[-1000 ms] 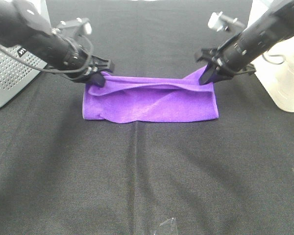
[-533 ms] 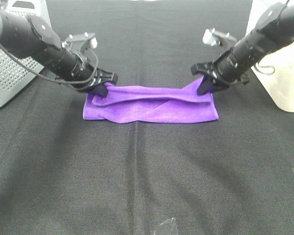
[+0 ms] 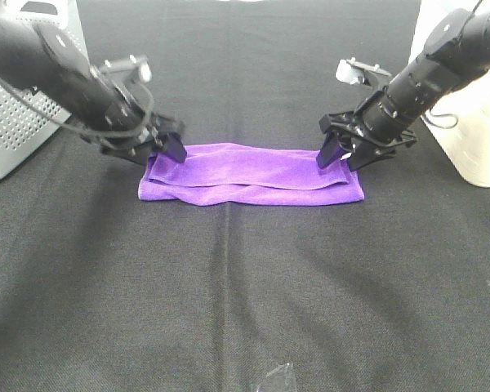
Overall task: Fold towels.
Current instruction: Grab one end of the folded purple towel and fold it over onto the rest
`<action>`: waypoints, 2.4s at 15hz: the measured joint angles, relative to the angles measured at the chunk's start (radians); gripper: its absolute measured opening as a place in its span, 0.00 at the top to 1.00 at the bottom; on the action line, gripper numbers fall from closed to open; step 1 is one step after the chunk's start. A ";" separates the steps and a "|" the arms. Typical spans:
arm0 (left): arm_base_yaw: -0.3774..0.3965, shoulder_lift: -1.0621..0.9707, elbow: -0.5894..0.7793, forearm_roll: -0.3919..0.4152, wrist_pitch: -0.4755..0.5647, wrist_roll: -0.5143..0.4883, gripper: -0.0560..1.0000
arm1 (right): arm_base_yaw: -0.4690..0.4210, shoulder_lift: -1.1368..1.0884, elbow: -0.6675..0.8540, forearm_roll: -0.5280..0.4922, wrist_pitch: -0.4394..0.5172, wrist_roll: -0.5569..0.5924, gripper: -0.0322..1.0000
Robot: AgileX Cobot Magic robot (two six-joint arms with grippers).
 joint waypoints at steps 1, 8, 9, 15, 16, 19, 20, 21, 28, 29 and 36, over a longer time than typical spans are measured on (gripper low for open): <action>0.011 0.000 -0.040 0.002 0.069 -0.009 0.28 | 0.000 -0.020 -0.012 -0.012 0.020 0.014 0.36; 0.111 0.137 -0.232 0.031 0.430 -0.047 0.28 | 0.000 -0.180 -0.033 -0.078 0.249 0.121 0.35; 0.111 0.161 -0.258 0.031 0.430 -0.047 0.28 | 0.000 -0.193 -0.033 -0.080 0.270 0.121 0.35; 0.111 0.275 -0.425 0.024 0.487 -0.073 0.28 | -0.001 -0.212 -0.033 -0.081 0.307 0.127 0.35; 0.111 0.283 -0.440 0.023 0.500 -0.075 0.28 | -0.001 -0.212 -0.033 -0.081 0.307 0.128 0.35; 0.094 0.296 -0.451 0.015 0.510 -0.082 0.28 | -0.001 -0.212 -0.033 -0.081 0.307 0.129 0.35; 0.078 0.300 -0.453 0.013 0.510 -0.090 0.28 | -0.001 -0.212 -0.033 -0.079 0.308 0.129 0.35; 0.058 0.302 -0.454 0.007 0.510 -0.097 0.28 | -0.001 -0.212 -0.033 -0.077 0.309 0.129 0.35; -0.013 0.330 -0.458 -0.010 0.492 -0.129 0.76 | -0.001 -0.212 -0.033 -0.077 0.356 0.144 0.35; -0.013 0.332 -0.458 -0.009 0.492 -0.129 0.84 | -0.001 -0.212 -0.033 -0.077 0.359 0.144 0.35; -0.001 0.265 -0.444 0.195 0.554 -0.131 0.89 | -0.001 -0.212 -0.033 -0.077 0.427 0.153 0.35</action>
